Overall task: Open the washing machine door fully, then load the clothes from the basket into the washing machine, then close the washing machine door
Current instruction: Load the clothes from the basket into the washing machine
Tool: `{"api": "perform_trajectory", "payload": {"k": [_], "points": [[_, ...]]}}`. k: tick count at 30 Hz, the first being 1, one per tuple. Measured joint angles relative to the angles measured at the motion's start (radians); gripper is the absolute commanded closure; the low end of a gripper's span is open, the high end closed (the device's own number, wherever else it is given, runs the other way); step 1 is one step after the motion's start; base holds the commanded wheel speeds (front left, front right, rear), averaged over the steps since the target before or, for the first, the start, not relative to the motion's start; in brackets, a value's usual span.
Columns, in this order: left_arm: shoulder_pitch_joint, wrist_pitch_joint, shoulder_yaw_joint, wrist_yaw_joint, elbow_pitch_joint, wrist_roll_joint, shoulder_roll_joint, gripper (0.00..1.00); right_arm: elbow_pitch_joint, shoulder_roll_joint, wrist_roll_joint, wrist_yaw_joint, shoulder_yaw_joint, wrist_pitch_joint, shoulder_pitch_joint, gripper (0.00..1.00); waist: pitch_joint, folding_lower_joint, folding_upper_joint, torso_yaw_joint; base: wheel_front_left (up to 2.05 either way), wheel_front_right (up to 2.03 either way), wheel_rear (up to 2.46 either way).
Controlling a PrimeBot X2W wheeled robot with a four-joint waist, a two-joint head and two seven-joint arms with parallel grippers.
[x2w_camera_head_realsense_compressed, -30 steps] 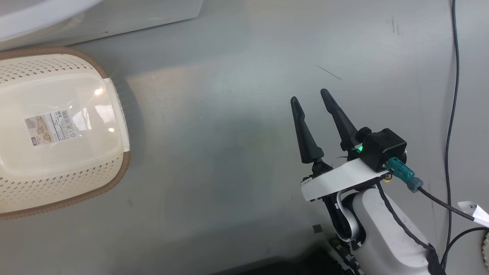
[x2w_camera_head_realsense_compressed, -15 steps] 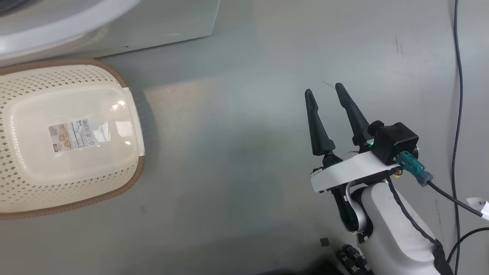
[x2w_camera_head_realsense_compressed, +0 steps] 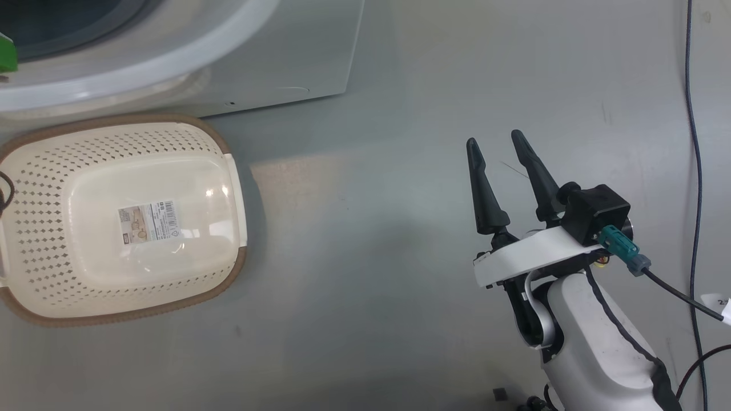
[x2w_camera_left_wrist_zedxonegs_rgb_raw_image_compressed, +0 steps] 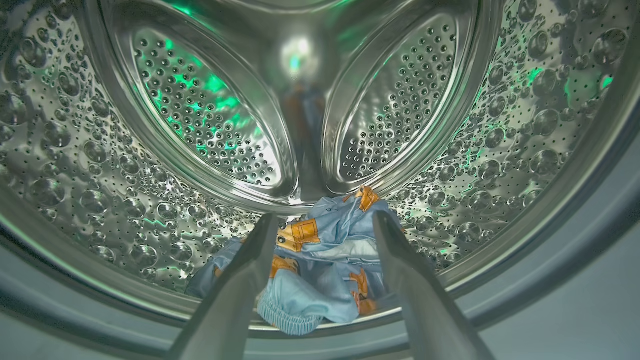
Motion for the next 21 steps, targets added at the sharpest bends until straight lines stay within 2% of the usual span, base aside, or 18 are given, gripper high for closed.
{"api": "perform_trajectory", "payload": {"k": [5, 14, 21], "points": [[0.06, -0.004, 0.007, 0.0, -0.004, -0.013, -0.016, 0.0, 0.016, -0.002, -0.007, 0.009, -0.013, 0.0, 0.011, 0.0, -0.046, 0.0, 0.0, 0.014, 0.0, 0.0, 0.0], [0.154, -0.004, 0.082, 0.0, -0.083, -0.031, -0.024, 0.0, 0.039, -0.002, -0.007, 0.026, -0.031, 0.0, 0.043, 0.0, -0.121, 0.0, 0.0, 0.038, 0.0, 0.0, 0.0], [0.29, -0.004, 0.135, 0.0, -0.144, -0.011, -0.026, 0.0, 0.058, -0.002, -0.007, 0.043, -0.037, 0.0, 0.071, 0.0, -0.191, 0.0, 0.0, 0.053, 0.0, 0.0, 0.0]]}}
